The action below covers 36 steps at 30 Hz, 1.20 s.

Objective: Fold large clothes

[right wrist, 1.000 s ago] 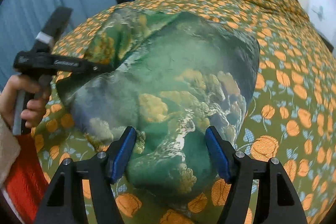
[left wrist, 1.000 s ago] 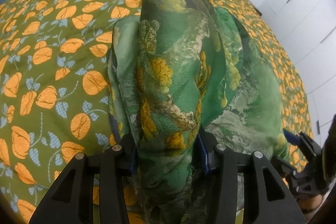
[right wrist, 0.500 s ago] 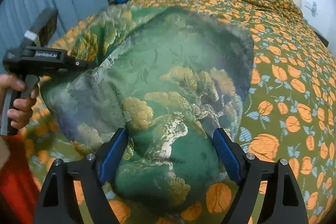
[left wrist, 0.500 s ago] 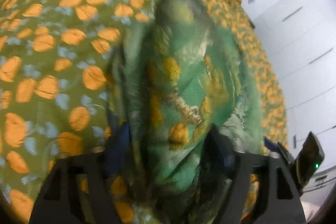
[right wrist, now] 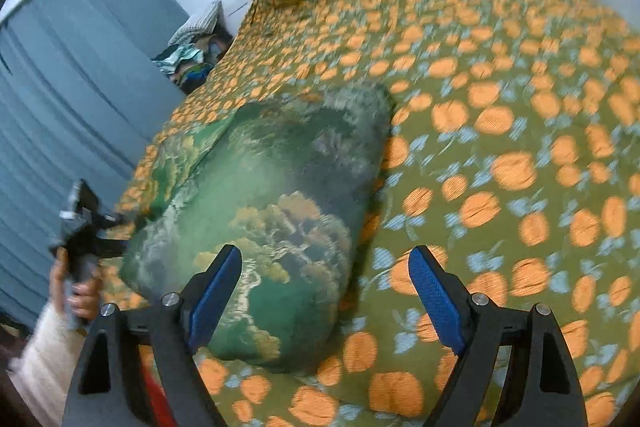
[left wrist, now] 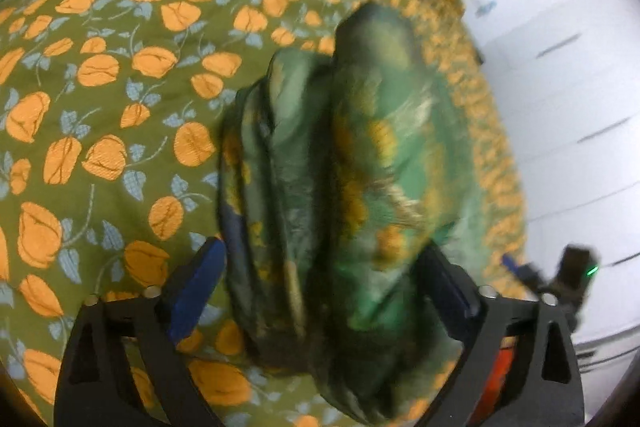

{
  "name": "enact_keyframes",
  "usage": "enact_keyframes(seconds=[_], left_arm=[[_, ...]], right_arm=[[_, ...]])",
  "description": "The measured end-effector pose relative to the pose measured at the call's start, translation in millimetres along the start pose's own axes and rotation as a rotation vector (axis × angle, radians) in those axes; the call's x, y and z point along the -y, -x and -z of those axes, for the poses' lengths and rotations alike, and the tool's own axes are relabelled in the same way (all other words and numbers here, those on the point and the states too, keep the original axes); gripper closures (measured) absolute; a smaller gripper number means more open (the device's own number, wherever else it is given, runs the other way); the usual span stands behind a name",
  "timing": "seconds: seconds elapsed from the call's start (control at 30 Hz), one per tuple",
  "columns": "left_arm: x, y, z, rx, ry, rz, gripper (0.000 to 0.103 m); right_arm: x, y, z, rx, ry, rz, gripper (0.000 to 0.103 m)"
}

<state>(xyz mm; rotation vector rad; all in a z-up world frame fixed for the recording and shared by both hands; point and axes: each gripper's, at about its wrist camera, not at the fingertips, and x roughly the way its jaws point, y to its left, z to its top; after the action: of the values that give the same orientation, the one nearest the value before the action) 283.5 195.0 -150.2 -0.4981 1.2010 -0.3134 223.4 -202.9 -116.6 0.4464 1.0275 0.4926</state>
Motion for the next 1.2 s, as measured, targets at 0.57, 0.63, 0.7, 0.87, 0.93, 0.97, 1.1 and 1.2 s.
enact_keyframes(seconds=[0.57, 0.63, 0.7, 0.87, 0.93, 0.97, 1.1, 1.2], left_arm=[[5, -49, 6, -0.071, -0.059, -0.045, 0.043], [19, -36, 11, -0.041, -0.102, -0.061, 0.051], [28, -23, 15, -0.009, -0.120, -0.047, 0.054], [54, -2, 6, 0.054, -0.167, -0.041, 0.055], [67, -4, -7, 0.070, -0.179, -0.033, 0.055], [70, -5, -11, 0.073, -0.181, -0.028, 0.055], [92, -23, -39, 0.078, -0.197, -0.021, 0.055], [104, -48, -58, 0.061, -0.206, -0.016, 0.055]], right_arm=[[18, -128, -13, -0.231, -0.018, -0.223, 0.022], [-6, -115, -13, -0.185, 0.123, -0.155, 0.028], [-24, -103, -12, -0.145, 0.212, -0.124, 0.031], [-49, -70, -21, -0.035, 0.310, -0.115, 0.032], [-44, -64, -34, -0.015, 0.309, -0.116, 0.032], [-42, -64, -40, -0.010, 0.303, -0.117, 0.032], [-21, -60, -71, 0.012, 0.268, -0.101, 0.032], [3, -57, -92, 0.016, 0.233, -0.083, 0.032]])
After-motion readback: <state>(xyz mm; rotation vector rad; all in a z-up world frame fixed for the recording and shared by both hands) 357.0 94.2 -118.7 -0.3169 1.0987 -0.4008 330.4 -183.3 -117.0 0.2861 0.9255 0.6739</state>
